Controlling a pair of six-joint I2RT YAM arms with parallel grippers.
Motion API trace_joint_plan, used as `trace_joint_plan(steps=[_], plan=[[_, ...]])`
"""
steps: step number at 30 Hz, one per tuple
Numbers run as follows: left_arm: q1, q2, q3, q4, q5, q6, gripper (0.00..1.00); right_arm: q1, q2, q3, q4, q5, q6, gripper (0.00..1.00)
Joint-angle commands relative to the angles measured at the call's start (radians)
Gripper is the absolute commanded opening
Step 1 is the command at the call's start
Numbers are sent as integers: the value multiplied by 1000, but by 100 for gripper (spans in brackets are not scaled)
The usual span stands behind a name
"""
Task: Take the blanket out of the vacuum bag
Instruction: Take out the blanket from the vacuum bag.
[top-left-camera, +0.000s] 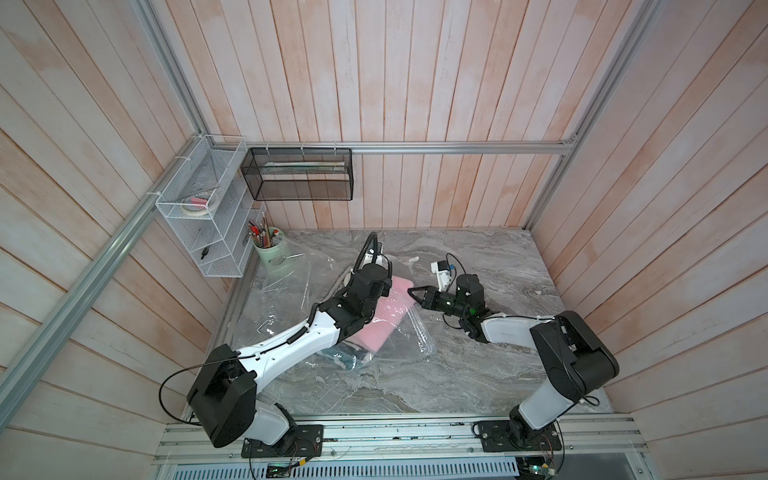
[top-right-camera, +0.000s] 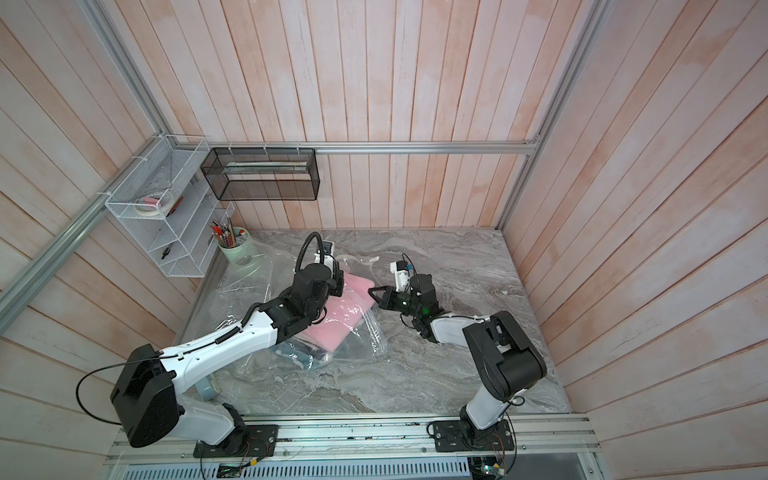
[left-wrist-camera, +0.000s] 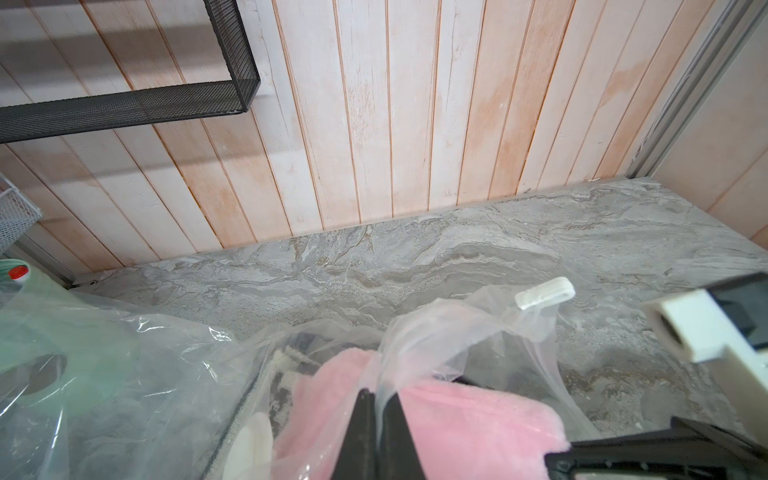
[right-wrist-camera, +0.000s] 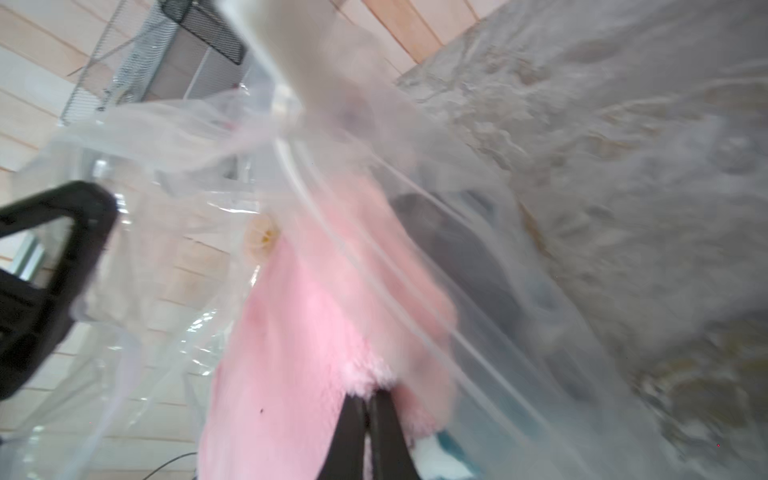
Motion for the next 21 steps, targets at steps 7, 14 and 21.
trace_joint_plan(steps=[7,14,21], plan=[[9,-17,-14,22,-28,25,0,-22,120,-43,244,-42,44,44],[8,-15,-14,19,-17,26,0,-14,116,-46,146,-31,4,55],[8,-10,-11,19,-11,27,0,-1,147,-34,109,-40,-2,56]])
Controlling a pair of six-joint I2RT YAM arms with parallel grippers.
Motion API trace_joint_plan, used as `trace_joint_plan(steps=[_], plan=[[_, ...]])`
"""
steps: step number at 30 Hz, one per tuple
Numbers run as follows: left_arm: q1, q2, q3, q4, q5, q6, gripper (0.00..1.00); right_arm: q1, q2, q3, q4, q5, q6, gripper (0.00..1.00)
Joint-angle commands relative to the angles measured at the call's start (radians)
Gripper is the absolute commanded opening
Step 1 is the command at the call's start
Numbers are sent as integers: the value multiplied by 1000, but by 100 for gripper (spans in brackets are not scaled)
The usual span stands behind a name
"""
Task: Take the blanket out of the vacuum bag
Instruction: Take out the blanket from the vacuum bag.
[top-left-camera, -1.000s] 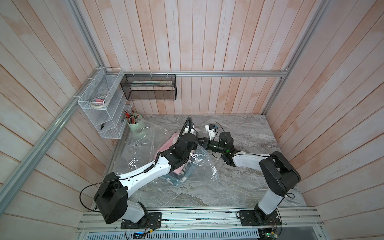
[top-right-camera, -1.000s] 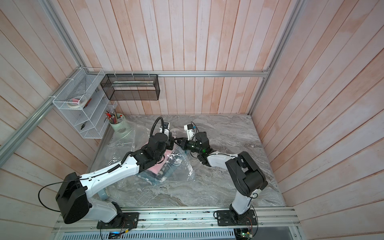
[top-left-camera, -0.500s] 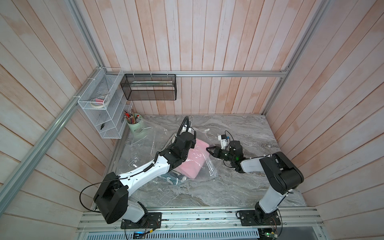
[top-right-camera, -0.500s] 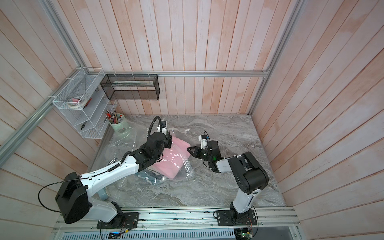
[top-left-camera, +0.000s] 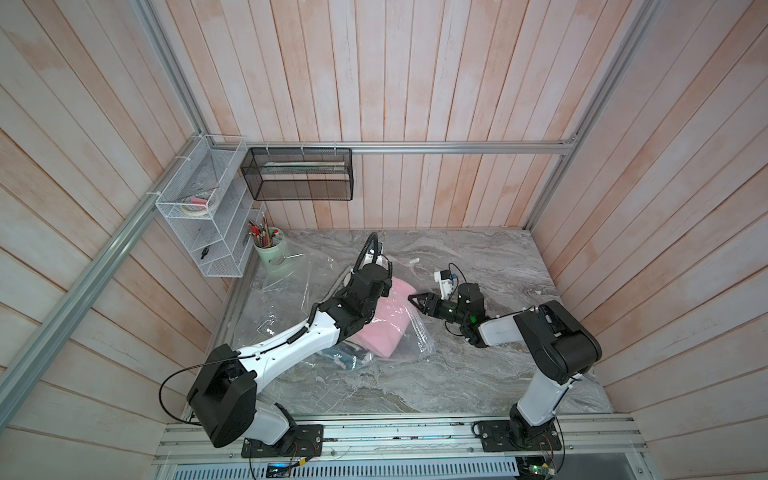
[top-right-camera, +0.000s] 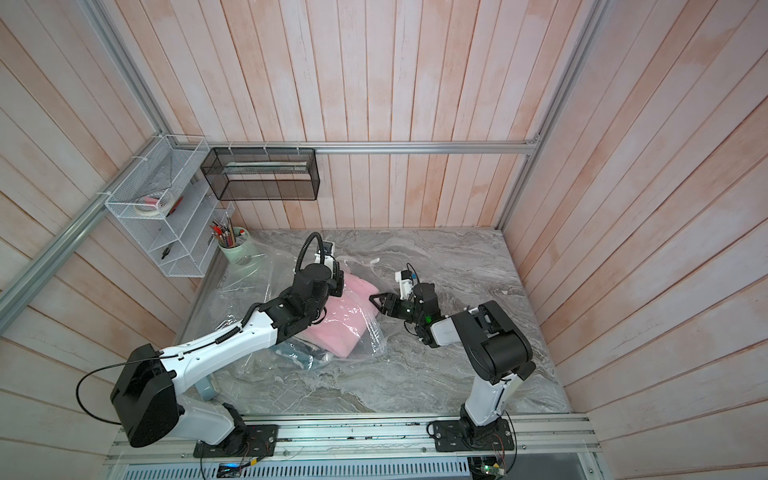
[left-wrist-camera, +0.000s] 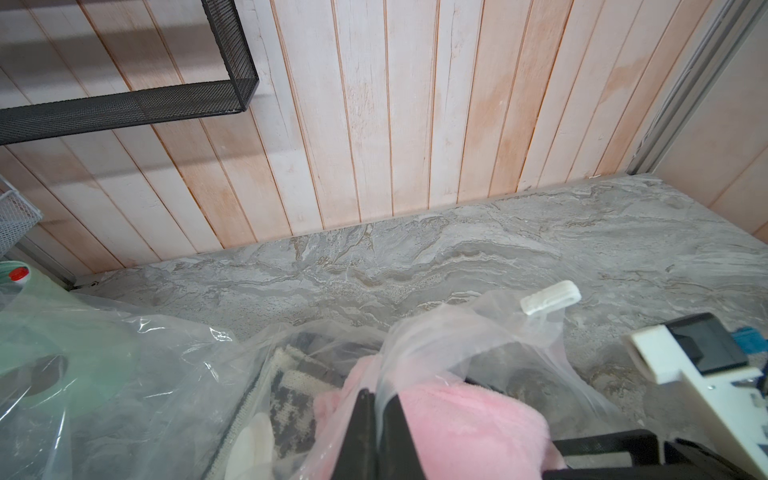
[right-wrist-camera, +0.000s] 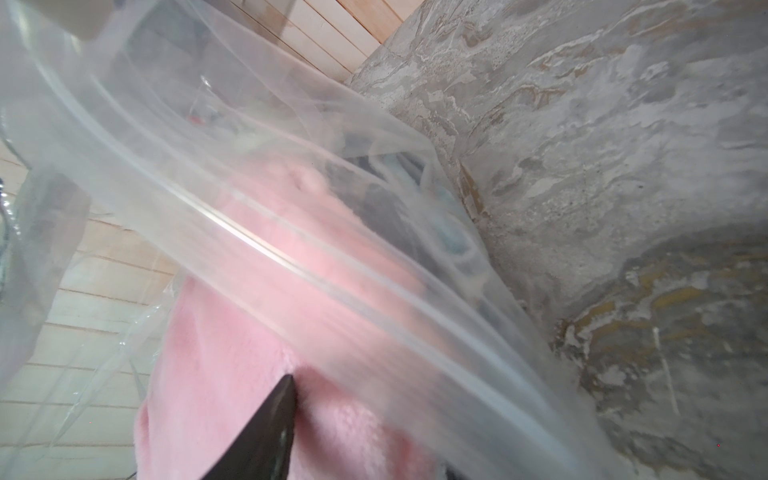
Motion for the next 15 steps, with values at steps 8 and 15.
trace_joint_plan(steps=[8,15], plan=[[8,-15,-10,11,-10,16,0,57,121,29,198,-96,96,55],[8,-27,-26,15,-17,18,0,68,115,8,357,-137,161,0]])
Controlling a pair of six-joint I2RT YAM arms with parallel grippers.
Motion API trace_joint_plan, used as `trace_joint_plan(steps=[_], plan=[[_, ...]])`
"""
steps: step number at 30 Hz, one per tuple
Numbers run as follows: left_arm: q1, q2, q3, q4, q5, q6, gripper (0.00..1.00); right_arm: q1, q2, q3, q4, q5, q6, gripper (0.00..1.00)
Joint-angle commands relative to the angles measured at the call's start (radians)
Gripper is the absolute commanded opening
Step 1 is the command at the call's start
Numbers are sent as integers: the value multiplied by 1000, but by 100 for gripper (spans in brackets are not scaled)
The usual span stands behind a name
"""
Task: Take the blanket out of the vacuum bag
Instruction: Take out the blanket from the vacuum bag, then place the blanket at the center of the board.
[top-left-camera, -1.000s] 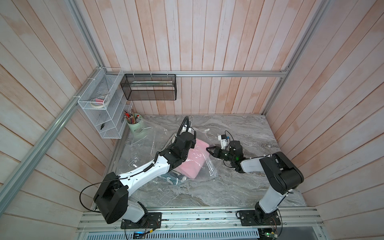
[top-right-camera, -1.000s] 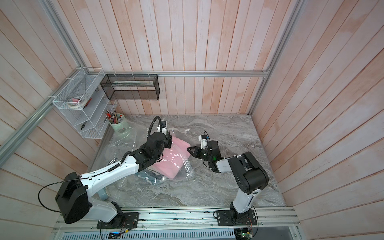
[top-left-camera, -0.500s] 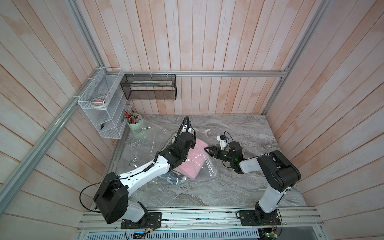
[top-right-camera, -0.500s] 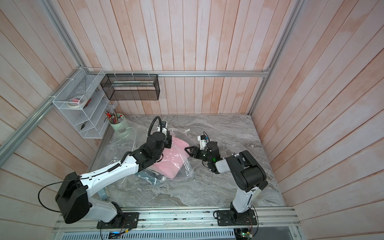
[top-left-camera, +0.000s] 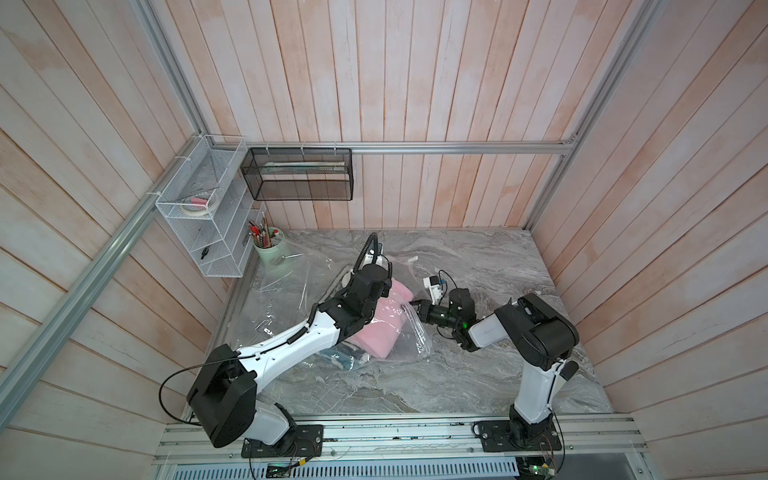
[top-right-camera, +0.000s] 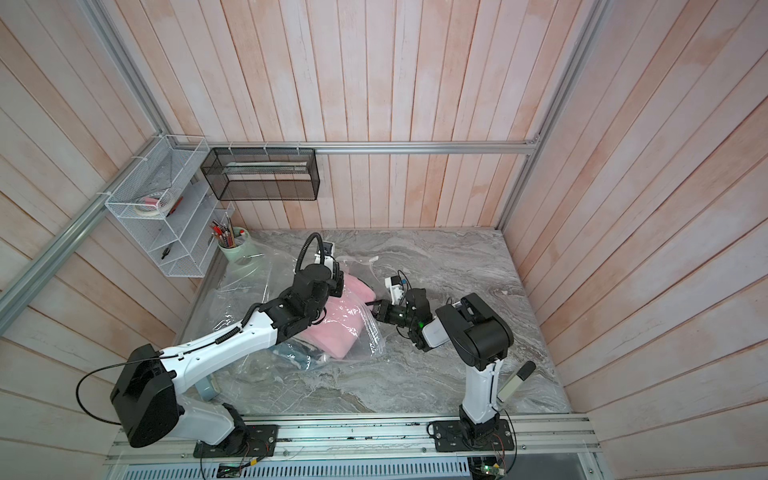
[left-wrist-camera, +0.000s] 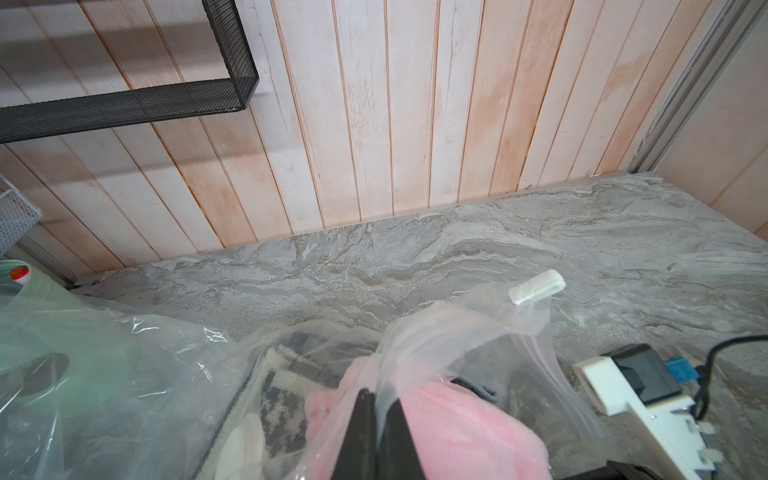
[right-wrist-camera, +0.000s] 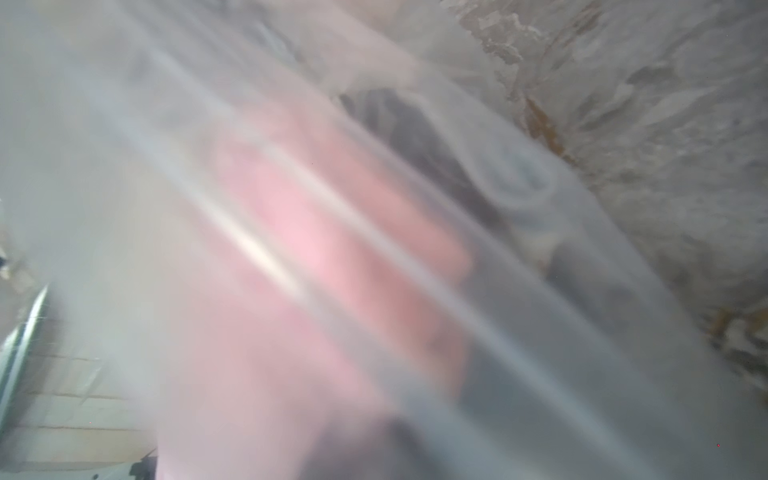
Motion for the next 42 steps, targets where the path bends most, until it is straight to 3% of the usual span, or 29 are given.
trace_joint_plan(steps=[1,6,12,15,18,23,30,34,42], plan=[[9,-28,-20,17,-19,19,0,5,-33,-8,123,-56,40,0],[8,-36,-30,17,-35,24,0,-32,-175,-34,-22,-66,5,0],[8,-39,-32,25,-52,33,0,-87,-416,16,-517,8,-224,0],[8,-35,-38,47,-50,39,0,-151,-509,48,-689,75,-311,0],[10,-20,-41,64,-40,41,0,-247,-540,53,-743,104,-350,0],[10,-22,-39,37,-22,14,0,-422,-480,102,-735,54,-375,0],[10,-68,-64,13,-40,-11,0,-561,-267,254,-655,-28,-365,0],[10,-76,-75,27,-51,6,0,-630,-150,320,-602,-3,-374,0],[10,-72,-78,21,-39,14,0,-851,90,284,-288,-51,-164,0]])
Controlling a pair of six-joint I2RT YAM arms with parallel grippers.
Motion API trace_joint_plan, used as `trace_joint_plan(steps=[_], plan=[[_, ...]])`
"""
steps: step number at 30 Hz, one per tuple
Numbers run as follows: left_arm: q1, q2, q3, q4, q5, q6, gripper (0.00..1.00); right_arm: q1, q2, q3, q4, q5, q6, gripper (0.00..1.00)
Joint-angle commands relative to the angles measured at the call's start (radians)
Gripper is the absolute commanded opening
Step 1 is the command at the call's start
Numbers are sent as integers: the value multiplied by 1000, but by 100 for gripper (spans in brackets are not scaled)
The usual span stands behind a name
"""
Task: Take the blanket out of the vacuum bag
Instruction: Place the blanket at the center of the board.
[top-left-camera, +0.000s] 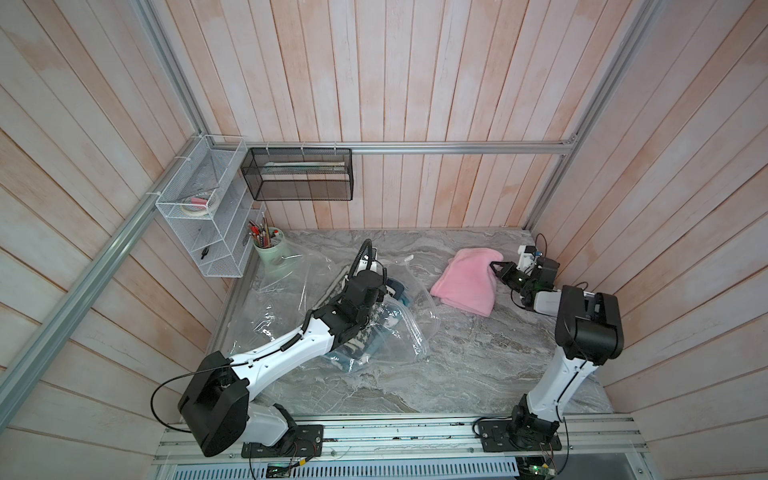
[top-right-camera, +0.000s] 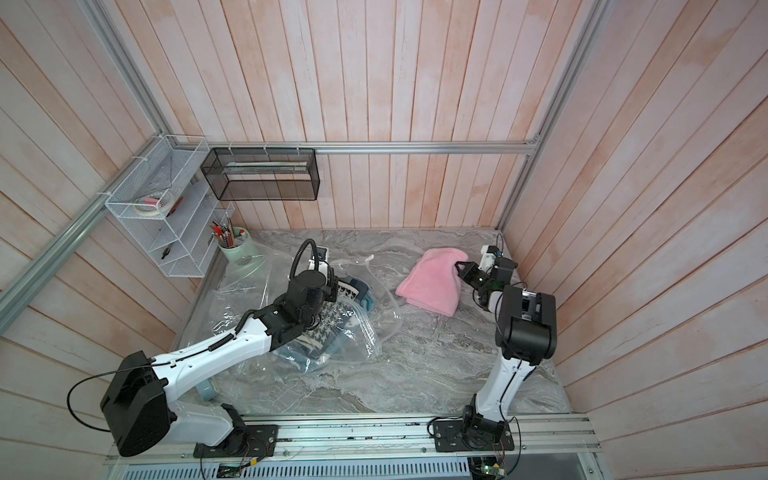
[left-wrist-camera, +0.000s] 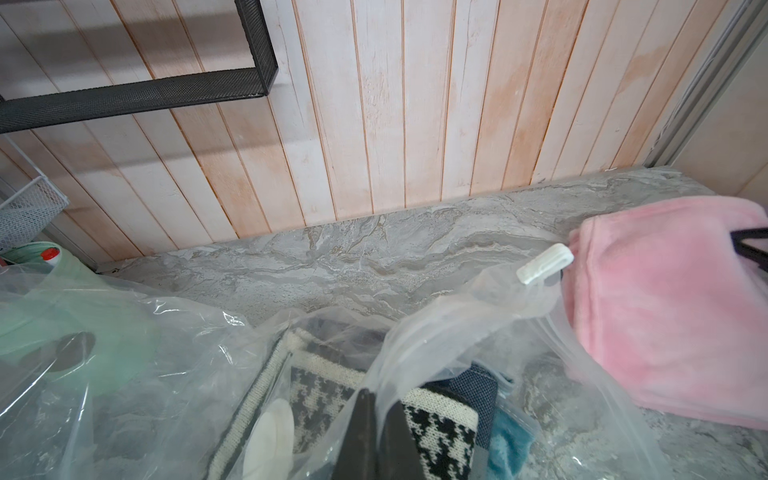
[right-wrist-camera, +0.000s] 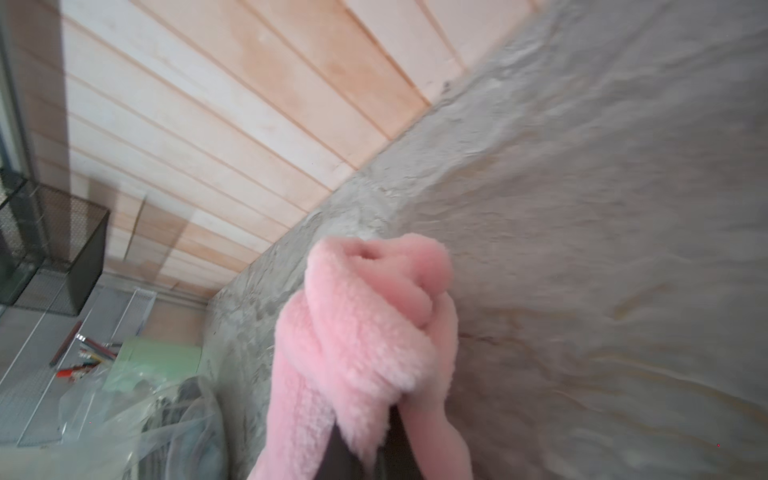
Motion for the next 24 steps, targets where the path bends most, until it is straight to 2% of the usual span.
trace_joint_plan(steps=[1,7,13,15,17,19,22,24], plan=[[8,-19,-6,6,-18,16,0,-80,27,-48,172,-15,104,0],[8,-24,-8,35,-17,46,0,-180,-60,-201,160,125,148,0],[9,13,21,60,18,86,0,-180,-268,-370,69,263,99,1],[9,17,14,71,28,87,0,-173,-350,-402,14,276,56,24],[9,16,4,72,34,77,0,-121,-467,-406,-108,345,-32,35],[10,14,-8,73,40,64,0,20,-607,-353,-325,556,-178,43],[9,8,-23,79,51,64,0,229,-701,-243,-524,865,-350,50],[9,3,-33,92,56,28,0,291,-668,-170,-586,894,-403,51]])
